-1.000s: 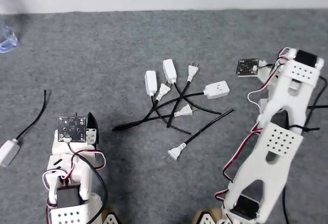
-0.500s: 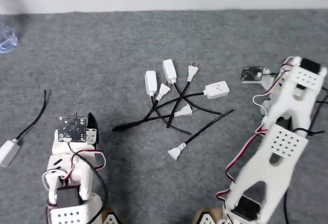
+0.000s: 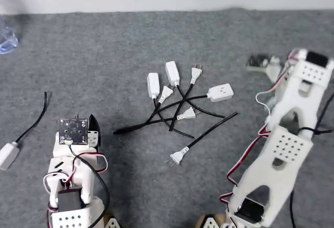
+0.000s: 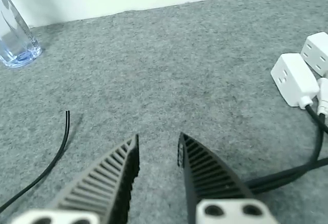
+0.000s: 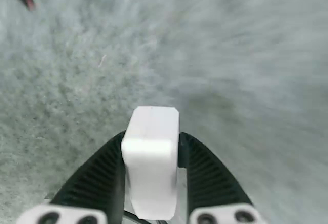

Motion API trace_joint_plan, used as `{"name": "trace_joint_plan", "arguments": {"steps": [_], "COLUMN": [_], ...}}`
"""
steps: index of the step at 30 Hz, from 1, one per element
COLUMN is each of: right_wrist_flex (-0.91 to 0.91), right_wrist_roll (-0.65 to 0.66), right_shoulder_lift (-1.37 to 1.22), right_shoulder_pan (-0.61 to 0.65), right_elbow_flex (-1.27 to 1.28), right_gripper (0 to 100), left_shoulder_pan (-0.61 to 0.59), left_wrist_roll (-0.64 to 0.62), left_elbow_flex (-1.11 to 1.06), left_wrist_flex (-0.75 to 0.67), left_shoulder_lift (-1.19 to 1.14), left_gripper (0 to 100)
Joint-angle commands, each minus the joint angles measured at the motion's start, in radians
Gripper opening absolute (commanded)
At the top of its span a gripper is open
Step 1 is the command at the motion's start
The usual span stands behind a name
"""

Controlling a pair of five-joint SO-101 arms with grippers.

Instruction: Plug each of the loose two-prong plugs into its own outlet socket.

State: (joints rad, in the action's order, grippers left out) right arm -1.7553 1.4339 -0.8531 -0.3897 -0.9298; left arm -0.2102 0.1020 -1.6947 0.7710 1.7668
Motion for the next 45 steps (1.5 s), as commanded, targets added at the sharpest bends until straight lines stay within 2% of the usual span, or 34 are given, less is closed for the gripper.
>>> {"name": "trace_joint_plan", "arguments": {"steps": [1,6,19,24,29,34,37,40,45], "right_wrist_flex": [-0.045,-0.045,-0.041,-0.045,-0.045,-0.041,-0.036,-0.016,0.004], "right_wrist_roll": [-0.083,-0.235,-0.738,-0.887,-0.980,-0.997,-0.990,-0.930,-0.795], "right_shoulder_lift": [0.237,0.424,0.622,0.705,0.797,0.866,0.863,0.812,0.645], "right_shoulder_pan": [0.067,0.183,0.639,0.713,0.777,1.043,1.162,1.207,1.228], "right_elbow_flex": [-0.014,-0.014,-0.015,-0.014,0.060,0.298,0.351,0.359,0.359], "right_gripper": [0.8,0.8,0.8,0.8,0.8,0.8,0.8,0.8,0.8], "left_shoulder_pan": [0.003,0.003,0.002,-0.002,-0.011,-0.157,-0.310,-0.483,-0.717], "left_wrist_roll": [0.008,0.008,0.008,0.008,0.008,0.006,0.008,0.025,0.161], "left_elbow_flex": [0.008,0.008,0.008,0.008,0.008,0.033,0.082,0.099,0.051], "left_wrist_flex": [0.005,0.005,0.005,0.005,0.003,0.003,0.046,0.098,0.147], "left_shoulder_lift": [0.003,0.003,0.003,0.005,0.009,0.011,0.011,0.011,0.011], "left_gripper": [12,12,12,12,12,12,12,12,12]}}
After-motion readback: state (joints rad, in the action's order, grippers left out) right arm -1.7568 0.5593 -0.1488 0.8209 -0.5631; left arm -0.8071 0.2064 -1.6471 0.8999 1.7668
